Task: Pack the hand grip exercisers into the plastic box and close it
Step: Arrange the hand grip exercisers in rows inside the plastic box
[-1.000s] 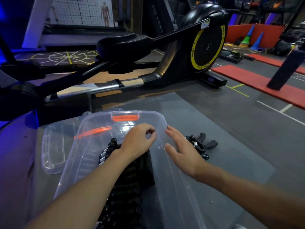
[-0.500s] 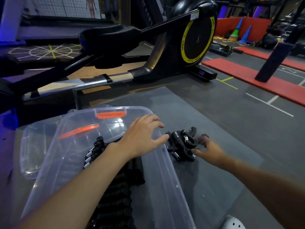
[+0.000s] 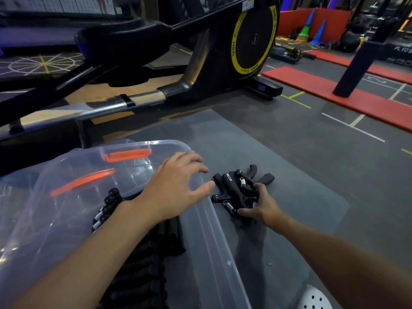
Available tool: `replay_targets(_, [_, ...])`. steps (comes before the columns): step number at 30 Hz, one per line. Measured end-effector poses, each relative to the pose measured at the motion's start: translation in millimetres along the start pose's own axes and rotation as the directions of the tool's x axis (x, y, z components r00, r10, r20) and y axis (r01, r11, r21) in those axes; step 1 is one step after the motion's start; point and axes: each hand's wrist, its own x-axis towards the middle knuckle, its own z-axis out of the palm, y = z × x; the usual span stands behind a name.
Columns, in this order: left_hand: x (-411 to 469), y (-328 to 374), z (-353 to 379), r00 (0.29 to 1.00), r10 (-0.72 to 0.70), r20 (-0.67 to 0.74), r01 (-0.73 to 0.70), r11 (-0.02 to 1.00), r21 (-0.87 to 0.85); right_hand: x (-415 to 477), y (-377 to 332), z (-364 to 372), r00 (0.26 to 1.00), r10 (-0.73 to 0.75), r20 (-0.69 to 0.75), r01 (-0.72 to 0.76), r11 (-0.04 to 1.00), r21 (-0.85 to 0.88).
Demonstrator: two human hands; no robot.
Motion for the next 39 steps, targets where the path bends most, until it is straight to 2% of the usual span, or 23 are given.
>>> replay_targets(6, [0.6,0.8,-2.1,1.0,-0.013,0.018,0.013,1.0,0.004,-11.2,-6.9,-10.9,0.998,-0.05,0.027,0.049,0.998,0.049])
replay_targets(10, [-0.8,6.3,-7.5,0.999,-0.022,0.039,0.023,0.999,-0.025,-27.8,-28.2,-32.8,0.992,-0.109,0.064,0.115,0.989,-0.091])
replay_targets(14, [-4.3,14.3,-16.8,0.997,-0.048,0.058,0.051,0.997,-0.05,-45.4,-58.9,-57.2,0.972,-0.23,0.044,0.234,0.949,-0.209])
replay_targets(20, [-12.7,31.7,-33.4,0.992,-0.117,0.049,0.126,0.965,-0.229,-86.4,-103.6,-89.0,0.916,-0.397,0.063,0.397,0.867,-0.302])
replay_targets(24, [-19.0,46.7,-37.5,0.995,-0.089,0.051,0.1,0.952,-0.291,-113.8,-130.8,-97.2,0.843,-0.538,-0.011,0.525,0.827,-0.203])
replay_targets(26, [-18.0,49.9,-42.0,0.995,-0.1,0.027,0.103,0.932,-0.348,-131.1,-151.6,-100.9,0.805,-0.593,-0.028,0.589,0.803,-0.094])
replay_targets(30, [-9.9,58.1,-62.1,0.991,-0.135,-0.027,0.108,0.887,-0.449,-160.5,-182.7,-108.7,0.716,-0.698,0.0,0.695,0.714,0.083])
replay_targets(34, [-3.8,61.5,-80.2,0.988,-0.157,-0.007,0.133,0.861,-0.491,-180.2,-199.8,-109.6,0.674,-0.737,0.053,0.721,0.671,0.17])
replay_targets(37, [-5.5,52.7,-92.1,0.964,-0.264,0.02,0.219,0.751,-0.623,-189.4,-206.4,-105.9,0.648,-0.756,0.095,0.736,0.653,0.18])
replay_targets(39, [-8.1,45.8,-97.3,0.96,-0.277,0.033,0.214,0.656,-0.724,-192.3,-210.0,-103.0,0.634,-0.766,0.106,0.743,0.641,0.191])
